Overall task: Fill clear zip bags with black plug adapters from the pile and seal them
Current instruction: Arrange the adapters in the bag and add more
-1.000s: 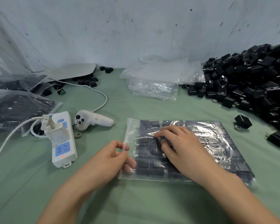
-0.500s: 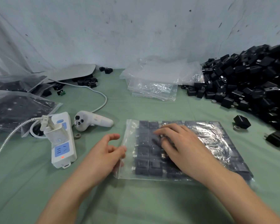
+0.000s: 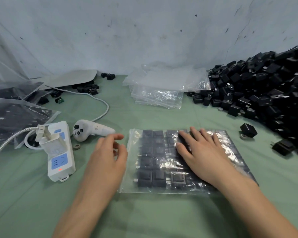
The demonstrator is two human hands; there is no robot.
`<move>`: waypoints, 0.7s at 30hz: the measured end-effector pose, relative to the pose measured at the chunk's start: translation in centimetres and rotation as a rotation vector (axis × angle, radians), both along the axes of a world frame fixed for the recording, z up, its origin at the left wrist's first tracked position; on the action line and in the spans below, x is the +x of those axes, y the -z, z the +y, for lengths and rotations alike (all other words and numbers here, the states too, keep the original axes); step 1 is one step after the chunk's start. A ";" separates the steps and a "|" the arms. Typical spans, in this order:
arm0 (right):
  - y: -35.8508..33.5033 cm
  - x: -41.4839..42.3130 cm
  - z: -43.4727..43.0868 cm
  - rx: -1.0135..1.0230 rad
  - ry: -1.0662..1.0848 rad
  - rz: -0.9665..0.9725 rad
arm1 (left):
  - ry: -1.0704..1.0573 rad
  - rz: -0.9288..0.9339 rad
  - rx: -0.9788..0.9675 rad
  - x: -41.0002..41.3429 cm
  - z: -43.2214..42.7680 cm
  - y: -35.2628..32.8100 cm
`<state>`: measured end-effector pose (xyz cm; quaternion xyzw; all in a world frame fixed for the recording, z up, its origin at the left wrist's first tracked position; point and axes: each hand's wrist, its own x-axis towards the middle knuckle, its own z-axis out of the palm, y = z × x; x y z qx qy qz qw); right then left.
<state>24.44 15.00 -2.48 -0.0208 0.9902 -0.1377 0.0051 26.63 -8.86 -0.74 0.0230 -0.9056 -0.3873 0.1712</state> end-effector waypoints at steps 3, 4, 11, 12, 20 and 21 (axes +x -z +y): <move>0.1 -0.1 -0.1 0.006 0.004 0.003 | 0.195 0.150 -0.078 0.5 3.1 -0.6; 0.1 -0.1 -0.1 0.000 0.005 0.005 | 0.260 0.162 -0.128 0.6 4.1 -0.7; -1.1 -0.2 1.9 -0.321 0.060 0.263 | 0.435 -0.083 -0.621 0.1 8.2 1.7; -1.3 -0.2 2.8 -0.274 0.109 0.296 | 0.445 -0.118 -0.663 0.2 8.2 2.2; -0.8 1.5 11.1 -0.035 0.766 0.169 | 0.437 -0.128 -0.766 -0.2 8.1 3.3; -0.6 1.6 11.5 -0.045 0.776 0.154 | 0.434 -0.127 -0.770 -0.2 8.2 3.2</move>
